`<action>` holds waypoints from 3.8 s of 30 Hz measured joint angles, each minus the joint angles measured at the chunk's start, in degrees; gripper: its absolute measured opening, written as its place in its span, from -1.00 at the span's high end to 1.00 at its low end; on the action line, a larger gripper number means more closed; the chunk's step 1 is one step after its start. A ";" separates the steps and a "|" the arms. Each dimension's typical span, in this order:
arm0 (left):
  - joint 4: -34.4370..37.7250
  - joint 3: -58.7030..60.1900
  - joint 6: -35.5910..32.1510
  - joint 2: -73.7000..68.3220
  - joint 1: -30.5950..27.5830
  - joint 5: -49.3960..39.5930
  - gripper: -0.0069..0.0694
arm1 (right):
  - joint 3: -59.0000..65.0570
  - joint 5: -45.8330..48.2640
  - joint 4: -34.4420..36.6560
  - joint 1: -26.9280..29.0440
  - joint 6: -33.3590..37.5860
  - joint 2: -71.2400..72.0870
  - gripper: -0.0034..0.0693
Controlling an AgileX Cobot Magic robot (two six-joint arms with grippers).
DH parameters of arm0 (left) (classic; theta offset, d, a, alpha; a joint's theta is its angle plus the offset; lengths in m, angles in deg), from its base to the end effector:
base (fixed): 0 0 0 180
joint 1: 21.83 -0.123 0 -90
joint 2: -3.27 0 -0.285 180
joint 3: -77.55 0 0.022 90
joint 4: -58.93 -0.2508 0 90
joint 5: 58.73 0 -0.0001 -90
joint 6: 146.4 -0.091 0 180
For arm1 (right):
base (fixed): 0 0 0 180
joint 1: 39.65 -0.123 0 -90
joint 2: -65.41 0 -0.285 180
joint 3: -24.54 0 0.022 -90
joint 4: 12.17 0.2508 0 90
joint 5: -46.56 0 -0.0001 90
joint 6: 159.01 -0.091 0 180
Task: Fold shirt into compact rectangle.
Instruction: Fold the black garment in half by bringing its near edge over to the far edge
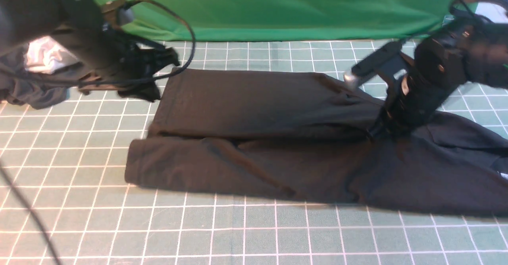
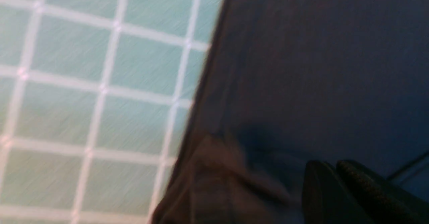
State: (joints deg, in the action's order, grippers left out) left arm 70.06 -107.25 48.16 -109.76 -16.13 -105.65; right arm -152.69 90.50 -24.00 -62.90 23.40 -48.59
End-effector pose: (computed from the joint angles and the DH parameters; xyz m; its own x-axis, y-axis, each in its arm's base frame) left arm 0.3919 -0.0520 0.2463 -0.8921 -0.2871 -0.3488 -0.1931 0.9404 -0.2800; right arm 0.3546 0.1382 0.2053 -0.7821 -0.5413 -0.3087 -0.5045 0.8408 -0.1962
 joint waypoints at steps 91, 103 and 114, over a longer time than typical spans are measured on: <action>0.13 -4.58 -14.56 -5.46 -2.32 4.56 0.76 | -23.78 9.26 1.13 3.49 -1.10 -12.45 0.84; 2.05 -8.98 -11.91 -11.93 -3.90 16.65 0.76 | -24.35 -0.39 0.90 3.74 -5.79 -16.03 0.84; 2.36 -10.00 -9.94 -17.56 -3.90 24.27 0.51 | -24.35 -12.04 -9.65 3.74 -10.83 -20.56 0.43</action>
State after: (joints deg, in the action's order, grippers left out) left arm 72.43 -117.25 38.22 -127.31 -20.03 -81.39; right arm -177.04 78.46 -33.65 -59.16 12.57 -69.15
